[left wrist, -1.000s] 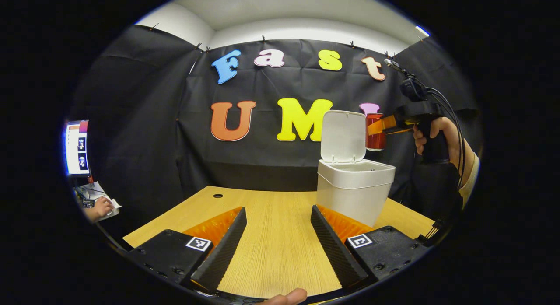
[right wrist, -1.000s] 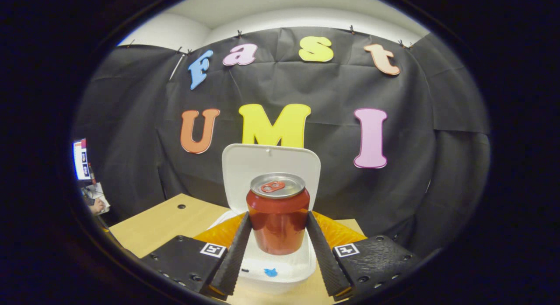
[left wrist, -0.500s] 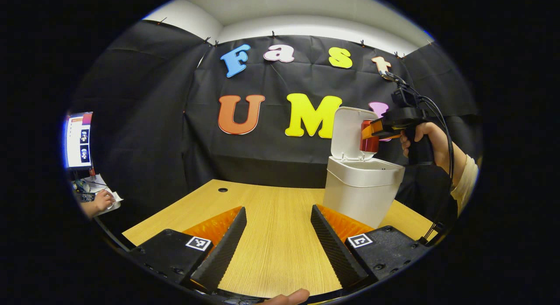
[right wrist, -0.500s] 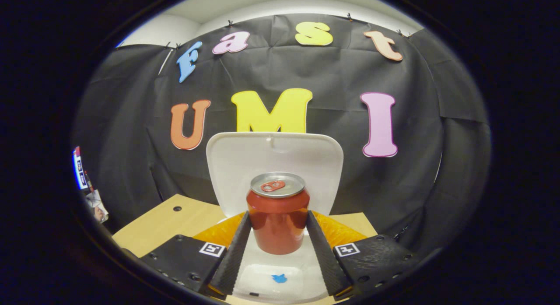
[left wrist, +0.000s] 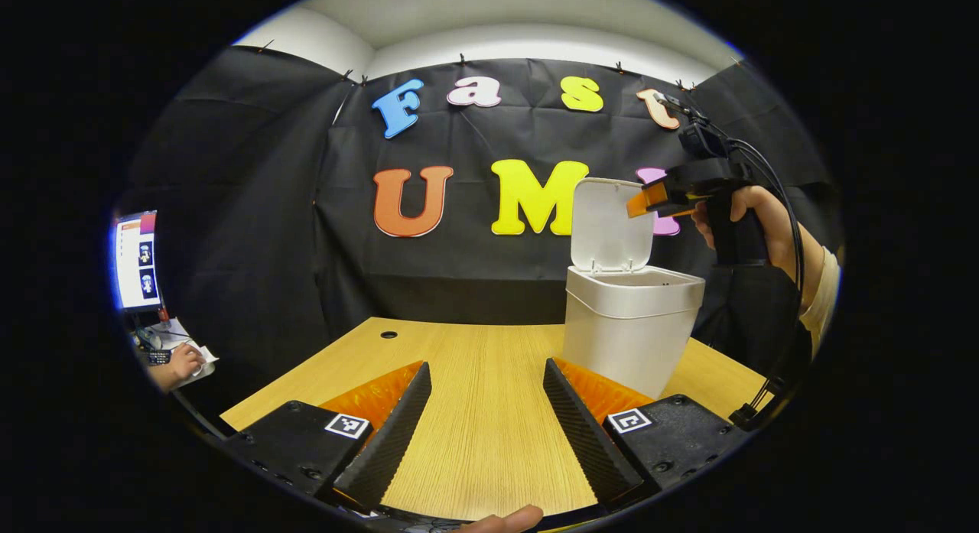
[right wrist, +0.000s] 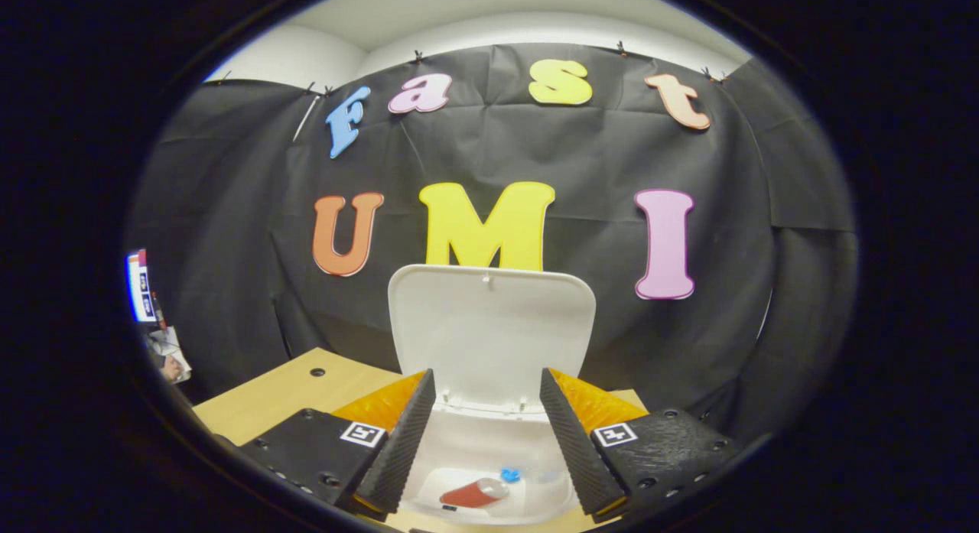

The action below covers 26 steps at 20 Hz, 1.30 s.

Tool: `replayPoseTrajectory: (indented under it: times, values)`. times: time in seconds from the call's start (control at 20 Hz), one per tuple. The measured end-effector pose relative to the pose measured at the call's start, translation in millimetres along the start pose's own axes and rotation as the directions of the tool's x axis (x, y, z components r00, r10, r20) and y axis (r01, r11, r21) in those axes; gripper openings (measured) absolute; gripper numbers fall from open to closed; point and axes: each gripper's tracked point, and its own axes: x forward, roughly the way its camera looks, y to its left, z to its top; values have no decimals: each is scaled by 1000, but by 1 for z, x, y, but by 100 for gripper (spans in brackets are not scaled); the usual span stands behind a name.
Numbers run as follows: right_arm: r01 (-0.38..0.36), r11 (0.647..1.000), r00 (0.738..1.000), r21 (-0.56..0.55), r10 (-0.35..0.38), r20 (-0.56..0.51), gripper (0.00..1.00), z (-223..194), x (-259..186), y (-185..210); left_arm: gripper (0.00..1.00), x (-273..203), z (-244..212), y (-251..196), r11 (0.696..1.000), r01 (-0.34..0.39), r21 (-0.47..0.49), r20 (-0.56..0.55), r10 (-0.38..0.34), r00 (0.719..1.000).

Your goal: Press the lid of the desktop garbage bin to open it, pick up the crumpled paper on the desktop and throw it into the bin, then pick up the pop can on the desktop and drop it into the bin, and finally close the garbage bin lid.

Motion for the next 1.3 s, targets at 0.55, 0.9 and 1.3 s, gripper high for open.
replayPoseTrajectory:
  times: [0.55, 0.9, 1.3]
  values:
    - [137, 990, 961, -27, -127, 246, 94, 94, 10, 2, 97, -3, 9, 9, 998, -33, -54, 46, 35, 998]
    - [334, 942, 894, -29, -307, 327, 94, 122, 66, -30, 97, 4, 3, 27, 996, -65, -59, 30, 67, 997]
    - [296, 954, 932, 47, -299, 206, 96, 95, 80, -37, 97, 4, 3, 25, 998, -54, -44, 50, 56, 997]
